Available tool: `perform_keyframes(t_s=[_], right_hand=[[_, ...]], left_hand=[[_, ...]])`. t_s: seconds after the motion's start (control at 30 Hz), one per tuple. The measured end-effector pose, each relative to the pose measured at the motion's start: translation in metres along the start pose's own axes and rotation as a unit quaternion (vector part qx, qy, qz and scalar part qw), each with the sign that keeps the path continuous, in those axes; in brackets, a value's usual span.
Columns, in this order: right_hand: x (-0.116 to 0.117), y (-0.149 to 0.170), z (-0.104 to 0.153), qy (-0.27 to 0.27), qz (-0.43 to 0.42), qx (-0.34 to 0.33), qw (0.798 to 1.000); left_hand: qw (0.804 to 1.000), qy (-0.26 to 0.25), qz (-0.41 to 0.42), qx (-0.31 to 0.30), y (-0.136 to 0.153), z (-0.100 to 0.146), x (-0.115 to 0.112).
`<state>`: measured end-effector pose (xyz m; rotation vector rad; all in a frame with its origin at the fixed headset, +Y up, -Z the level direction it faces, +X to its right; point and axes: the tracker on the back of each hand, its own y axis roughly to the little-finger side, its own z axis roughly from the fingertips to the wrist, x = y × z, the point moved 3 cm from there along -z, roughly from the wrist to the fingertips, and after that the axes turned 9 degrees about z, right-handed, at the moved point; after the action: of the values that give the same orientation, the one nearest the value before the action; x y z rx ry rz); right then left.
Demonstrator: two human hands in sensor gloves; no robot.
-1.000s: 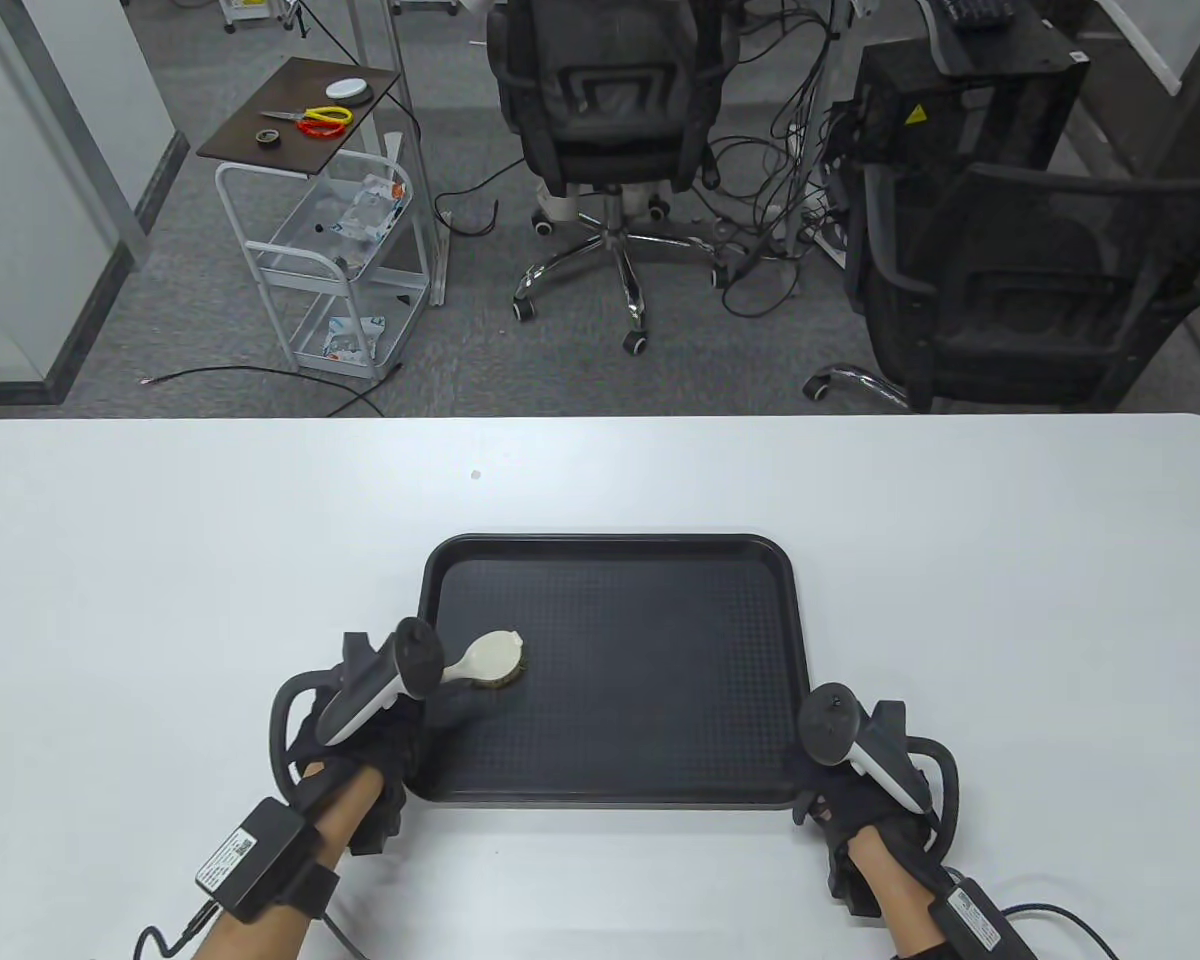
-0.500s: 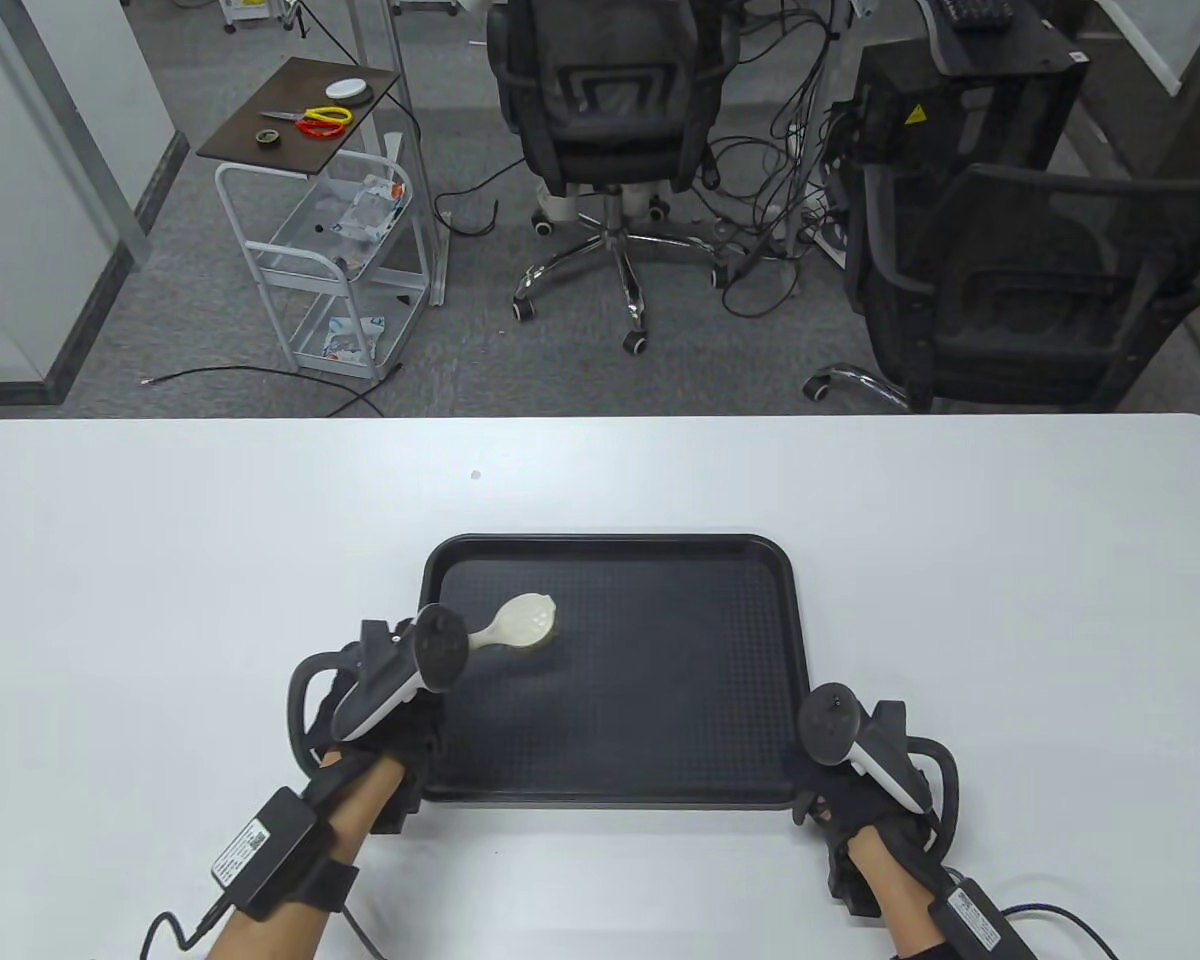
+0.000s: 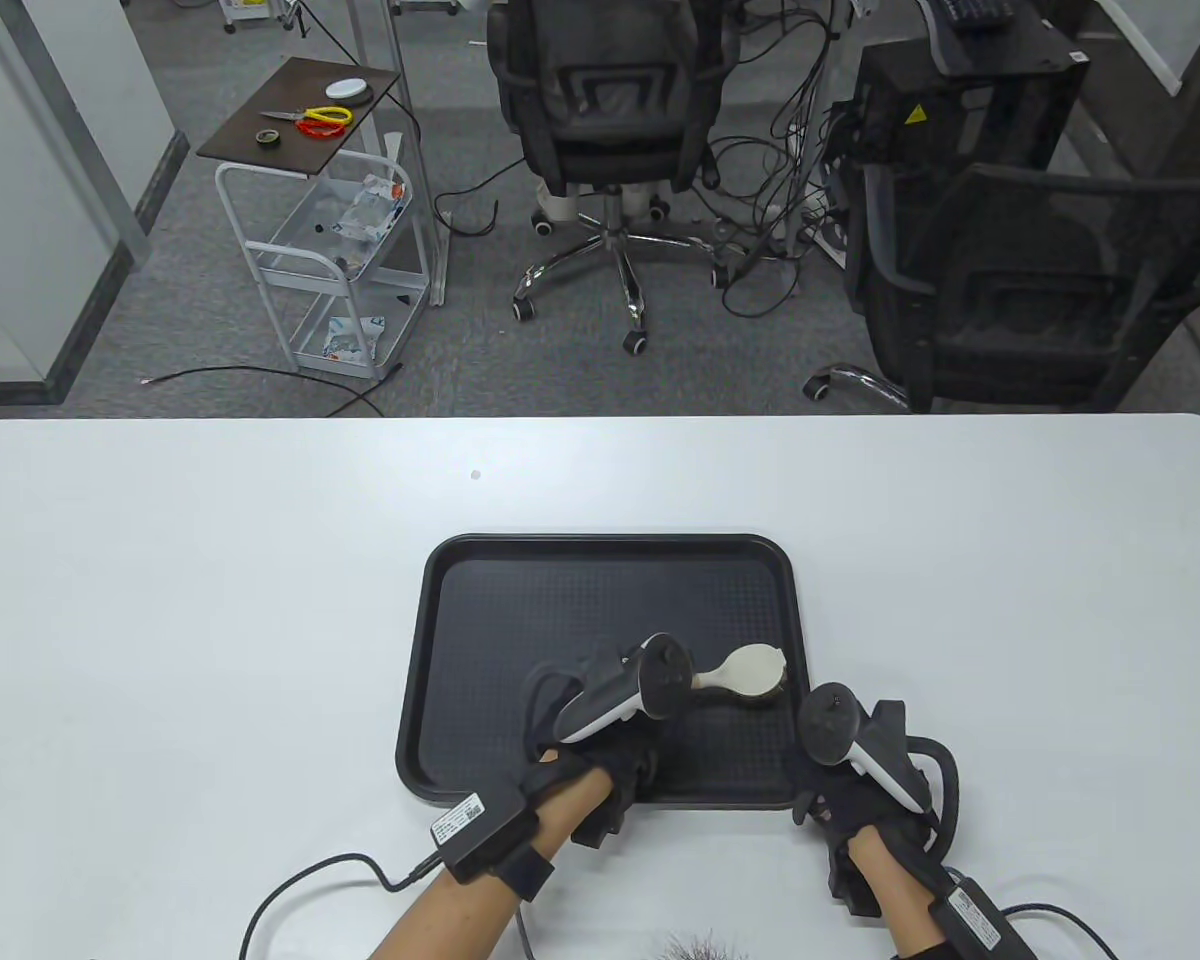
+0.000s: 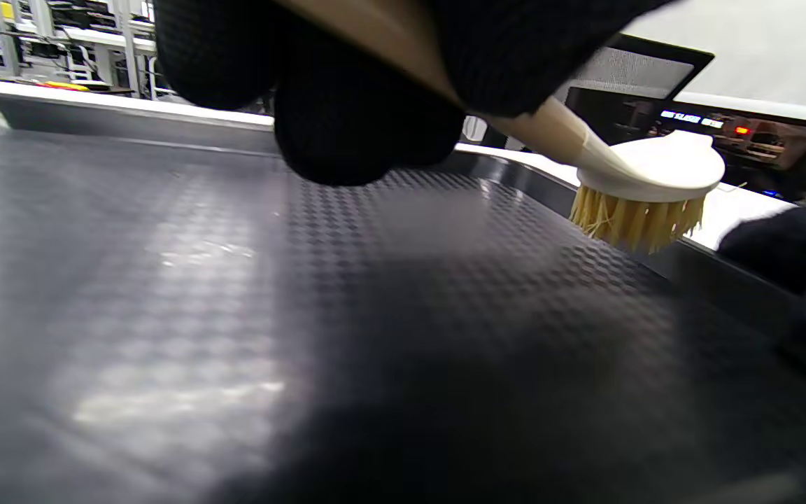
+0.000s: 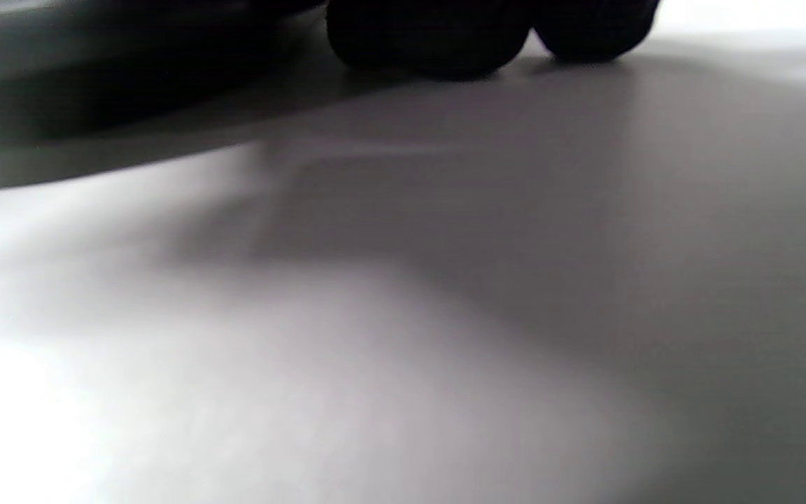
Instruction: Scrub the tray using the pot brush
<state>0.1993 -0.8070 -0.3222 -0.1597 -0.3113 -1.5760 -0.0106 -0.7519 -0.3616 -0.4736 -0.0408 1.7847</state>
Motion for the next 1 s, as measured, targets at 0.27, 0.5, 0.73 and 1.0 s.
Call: perform_keyframes(t_s=[0.27, 0.5, 0.73, 1.0], right_hand=[[0.0, 0.0, 0.0, 0.0, -0.001, -0.001, 1.0], [0.0, 0.0, 0.0, 0.0, 0.001, 0.0, 1.0], [0.0, 0.0, 0.0, 0.0, 0.001, 0.0, 1.0], [0.0, 0.0, 0.0, 0.0, -0.002, 0.0, 1.0]], left_hand=[[1.0, 0.018, 0.001, -0.004, -0.001, 0.002, -0.016], [0.999, 0.019, 0.005, 0.041, 0.052, 0.027, -0.008], [0.992, 0.008, 0.017, 0.126, 0.146, 0.076, 0.014], [0.973, -0.002, 0.046, 0.226, 0.237, 0.126, 0.035]])
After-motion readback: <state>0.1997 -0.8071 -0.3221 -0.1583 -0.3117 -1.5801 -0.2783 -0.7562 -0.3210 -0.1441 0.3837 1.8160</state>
